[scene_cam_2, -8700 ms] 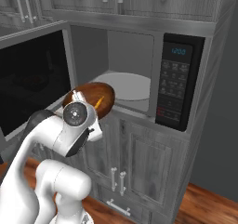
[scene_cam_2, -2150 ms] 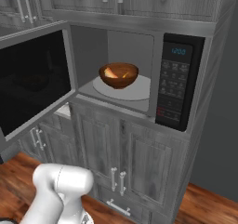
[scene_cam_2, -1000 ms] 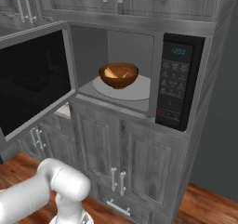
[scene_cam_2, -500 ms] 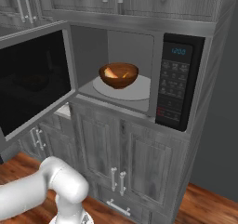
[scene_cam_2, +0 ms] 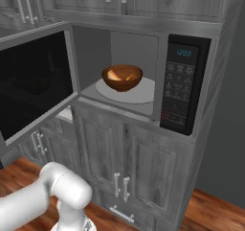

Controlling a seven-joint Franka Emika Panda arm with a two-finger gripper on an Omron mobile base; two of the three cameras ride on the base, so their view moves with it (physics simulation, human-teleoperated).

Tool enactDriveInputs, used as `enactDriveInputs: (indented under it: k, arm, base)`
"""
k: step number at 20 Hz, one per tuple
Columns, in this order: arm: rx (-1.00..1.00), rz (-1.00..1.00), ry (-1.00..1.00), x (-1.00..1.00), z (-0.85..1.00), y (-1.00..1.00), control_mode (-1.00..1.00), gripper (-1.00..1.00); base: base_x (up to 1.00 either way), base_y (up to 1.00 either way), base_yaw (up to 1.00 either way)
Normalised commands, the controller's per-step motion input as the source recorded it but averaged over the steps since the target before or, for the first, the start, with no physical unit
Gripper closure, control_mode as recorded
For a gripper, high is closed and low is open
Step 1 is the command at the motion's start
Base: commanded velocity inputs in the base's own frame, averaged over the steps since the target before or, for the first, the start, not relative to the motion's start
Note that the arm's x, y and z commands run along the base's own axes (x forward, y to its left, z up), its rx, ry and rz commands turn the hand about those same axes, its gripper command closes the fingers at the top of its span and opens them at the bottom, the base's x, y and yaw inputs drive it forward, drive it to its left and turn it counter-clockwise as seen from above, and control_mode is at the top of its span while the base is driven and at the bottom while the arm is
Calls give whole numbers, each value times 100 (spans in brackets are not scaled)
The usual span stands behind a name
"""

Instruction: Place the bowl containing the hot dog and shrimp in the microwave. Close the microwave door and press the start button to microwave the meal.

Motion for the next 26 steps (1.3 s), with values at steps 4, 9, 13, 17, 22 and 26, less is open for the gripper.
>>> enactDriveInputs:
  k: [4,9,13,17,22,26]
  arm:
    - [6,-18,-21,-32,0,-100,-100,-100]
    - [10,-13,-24,-50,0,-100,-100,-100]
    - [16,-2,-30,-32,0,-100,-100,-100]
    - [19,0,-26,-5,0,-100,-100,-100]
    - [19,1,-17,1,-5,-100,-100,-100]
    - [13,7,-3,20,-20,-100,-100,-100]
  base:
    - [0,0,0]
    - [0,0,0]
    - [0,0,0]
    - [0,0,0]
    - [0,0,0]
    - [0,0,0]
